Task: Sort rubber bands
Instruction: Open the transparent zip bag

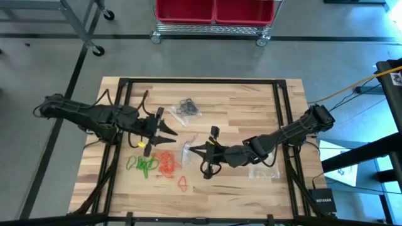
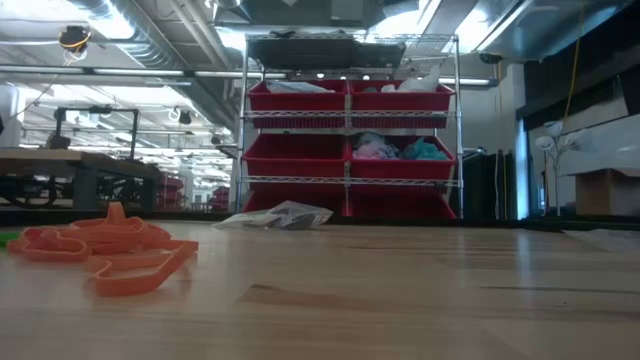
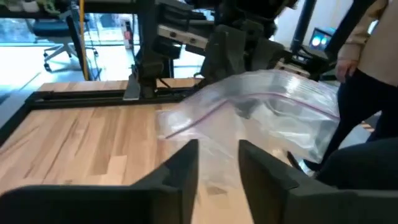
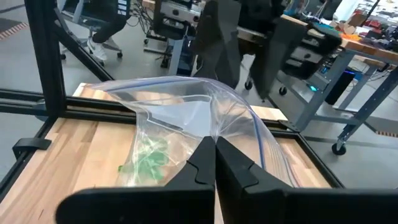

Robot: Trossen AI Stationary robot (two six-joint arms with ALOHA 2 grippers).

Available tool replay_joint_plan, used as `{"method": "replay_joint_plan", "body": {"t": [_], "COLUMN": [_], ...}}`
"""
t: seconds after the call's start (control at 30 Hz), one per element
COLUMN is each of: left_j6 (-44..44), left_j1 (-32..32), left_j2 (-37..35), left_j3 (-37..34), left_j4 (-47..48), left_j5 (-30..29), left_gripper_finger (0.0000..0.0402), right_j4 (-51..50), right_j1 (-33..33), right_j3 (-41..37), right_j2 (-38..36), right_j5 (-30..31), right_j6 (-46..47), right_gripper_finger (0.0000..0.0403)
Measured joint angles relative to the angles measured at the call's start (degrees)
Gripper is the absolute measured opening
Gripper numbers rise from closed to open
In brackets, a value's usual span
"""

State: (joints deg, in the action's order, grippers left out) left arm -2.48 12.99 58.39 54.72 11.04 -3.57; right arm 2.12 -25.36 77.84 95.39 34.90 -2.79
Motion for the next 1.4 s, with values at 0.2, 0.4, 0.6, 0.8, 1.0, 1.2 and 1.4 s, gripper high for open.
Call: {"method": "replay_joint_plan", "body": {"t": [0.2,0.4,0.6,0.8,1.0,1.2,1.4], "left_j6": [0.78,3.56,3.54,3.56,3.15,4.64,3.37], "left_j1": [0.44,0.61,0.29,0.3,0.29,0.42,2.14], "left_j2": [1.22,2.18,4.03,5.08,5.12,5.25,5.25], "left_j3": [0.0,0.0,0.02,0.02,0.02,0.02,0.02], "left_j4": [-2.85,-4.99,-5.35,-7.66,-7.54,-7.56,-4.74], "left_j5": [3.72,3.49,3.14,3.13,3.08,-2.06,-18.7], "left_gripper_finger": [0.0164,0.0175,0.0169,0.0169,0.0129,0.001,0.0001], "right_j4": [1.02,1.04,1.04,0.95,0.84,0.99,0.43], "right_j1": [1.2,2.24,2.25,2.25,2.25,2.23,1.85], "right_j3": [0.0,0.0,0.0,0.0,0.0,0.0,0.0], "right_j2": [0.0,0.0,0.0,0.0,0.0,0.0,0.0], "right_j5": [-2.69,-4.18,-5.01,-5.6,-5.6,-4.33,5.26], "right_j6": [0.83,1.03,1.01,0.98,0.94,1.66,10.41], "right_gripper_finger": [0.0,0.0,0.0,0.0,0.0,0.0,0.0]}}
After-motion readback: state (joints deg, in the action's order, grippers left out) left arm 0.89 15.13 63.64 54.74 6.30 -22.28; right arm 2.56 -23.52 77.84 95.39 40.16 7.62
